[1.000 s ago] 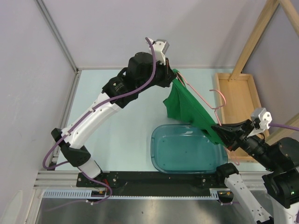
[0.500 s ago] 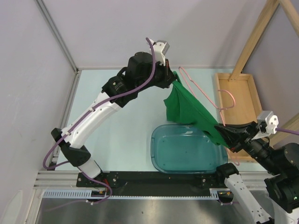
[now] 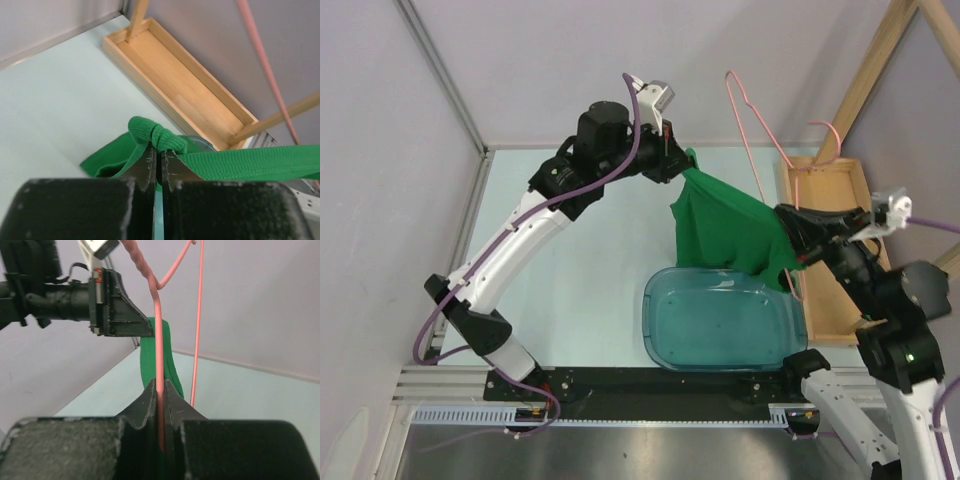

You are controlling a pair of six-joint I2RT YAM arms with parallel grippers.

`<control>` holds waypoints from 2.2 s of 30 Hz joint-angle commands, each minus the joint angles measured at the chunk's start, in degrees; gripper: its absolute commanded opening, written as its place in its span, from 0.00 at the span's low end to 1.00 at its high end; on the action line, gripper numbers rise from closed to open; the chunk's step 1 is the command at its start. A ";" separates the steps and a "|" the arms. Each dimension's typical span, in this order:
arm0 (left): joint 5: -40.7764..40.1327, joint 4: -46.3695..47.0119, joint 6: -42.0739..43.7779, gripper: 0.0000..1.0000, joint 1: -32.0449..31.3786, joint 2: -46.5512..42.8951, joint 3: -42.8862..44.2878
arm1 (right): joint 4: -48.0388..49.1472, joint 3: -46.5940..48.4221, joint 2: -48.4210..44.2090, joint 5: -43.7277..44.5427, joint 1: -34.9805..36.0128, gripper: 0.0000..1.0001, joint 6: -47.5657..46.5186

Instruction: Remove the tank top from the hanger

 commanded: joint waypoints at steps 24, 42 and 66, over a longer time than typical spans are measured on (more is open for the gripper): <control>6.93 6.54 -3.58 0.79 11.68 12.65 14.77 | 24.38 -0.66 32.70 16.08 3.86 0.00 -3.21; 4.83 27.29 -12.46 0.59 -0.10 4.10 -4.94 | 22.70 -1.72 30.68 14.67 7.02 0.00 -0.40; 5.18 27.03 -13.69 0.28 -0.11 17.11 6.56 | 22.00 -2.68 30.33 10.45 7.73 0.00 -1.54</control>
